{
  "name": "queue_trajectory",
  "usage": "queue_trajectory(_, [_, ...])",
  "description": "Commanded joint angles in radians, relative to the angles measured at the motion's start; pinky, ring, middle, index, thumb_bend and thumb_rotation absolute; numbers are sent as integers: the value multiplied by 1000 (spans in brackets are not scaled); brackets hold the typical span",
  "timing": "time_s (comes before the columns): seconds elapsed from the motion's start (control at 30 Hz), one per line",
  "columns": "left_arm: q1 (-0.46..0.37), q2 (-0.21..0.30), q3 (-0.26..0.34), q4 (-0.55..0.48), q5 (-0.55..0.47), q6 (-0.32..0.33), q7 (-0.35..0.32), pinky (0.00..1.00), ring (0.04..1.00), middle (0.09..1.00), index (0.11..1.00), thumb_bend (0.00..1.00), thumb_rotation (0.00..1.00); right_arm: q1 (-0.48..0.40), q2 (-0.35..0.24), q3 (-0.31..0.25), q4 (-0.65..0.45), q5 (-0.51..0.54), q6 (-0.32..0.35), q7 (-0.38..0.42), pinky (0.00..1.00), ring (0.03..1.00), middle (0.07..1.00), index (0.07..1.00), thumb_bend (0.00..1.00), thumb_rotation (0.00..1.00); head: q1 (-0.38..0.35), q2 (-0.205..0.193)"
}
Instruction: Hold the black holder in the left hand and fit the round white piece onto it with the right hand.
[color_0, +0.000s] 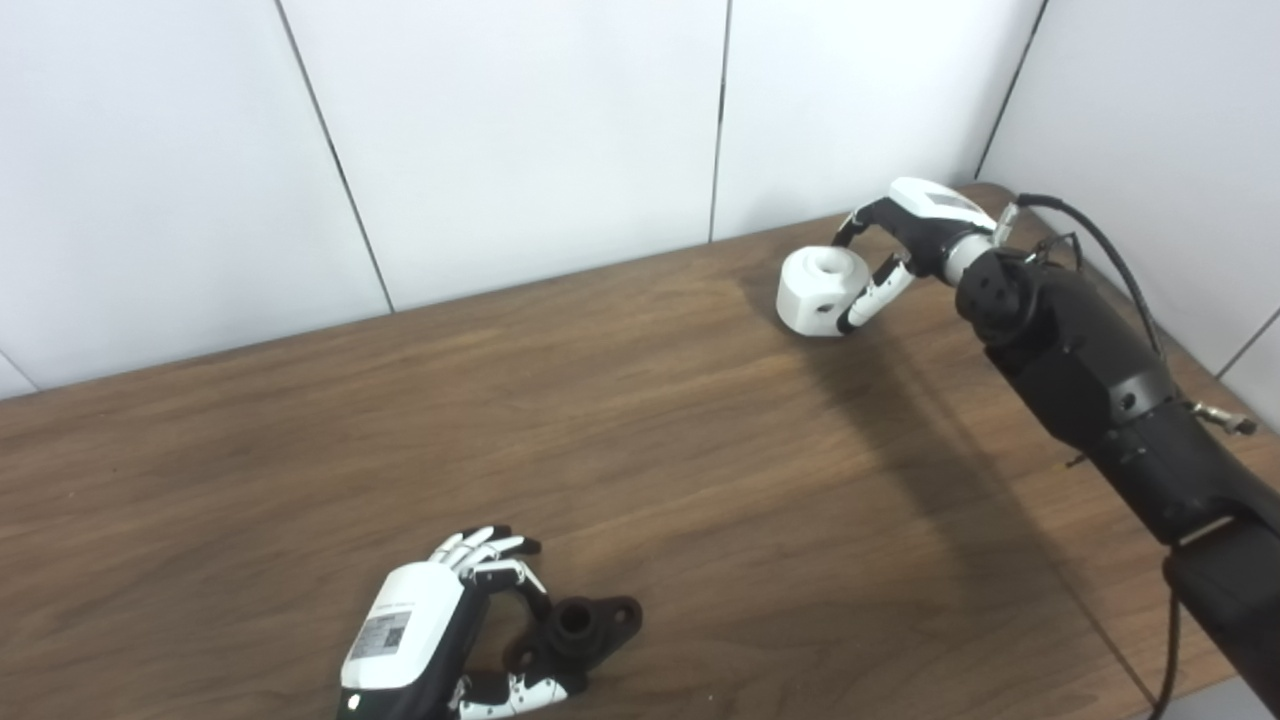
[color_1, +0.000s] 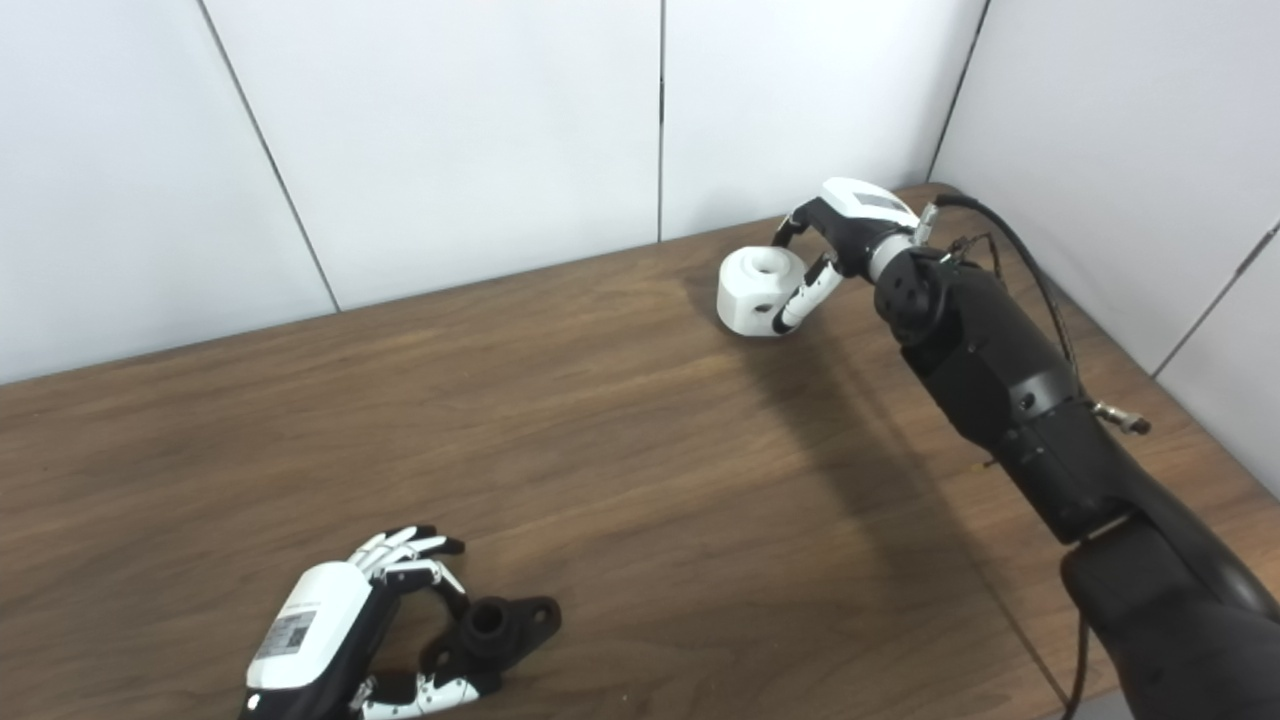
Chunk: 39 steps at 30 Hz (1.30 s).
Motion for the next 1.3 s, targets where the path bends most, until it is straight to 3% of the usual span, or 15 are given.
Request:
queue_trajectory(0.0, [32, 4, -27, 34, 9, 39, -79, 881, 894, 810, 485, 516, 51, -47, -37, -16, -13, -6, -29, -19, 918, 921, 834, 682, 856, 167, -1, 0])
queue_trajectory(0.93, [32, -1, -30, 29, 13, 58, -86, 889, 898, 815, 486, 516, 52, -44, -31, -27, -10, -1, -62, -26, 872, 907, 808, 661, 857, 119, -1, -12])
queue_trajectory(1.17, [29, -6, -31, 32, 18, 62, -88, 891, 897, 818, 486, 517, 51, -48, -39, -16, 2, -13, -81, -27, 865, 903, 809, 602, 822, 84, -1, -16])
queue_trajectory(1.2, [30, -7, -31, 31, 19, 63, -87, 890, 896, 818, 486, 517, 51, -46, -41, -15, 1, -14, -90, -31, 865, 905, 809, 547, 677, 108, -1, -16])
queue_trajectory(1.27, [31, -9, -31, 29, 20, 65, -91, 894, 899, 818, 486, 517, 51, -41, -44, -14, 3, -18, -119, -47, 866, 899, 801, 499, 555, 126, 0, -17])
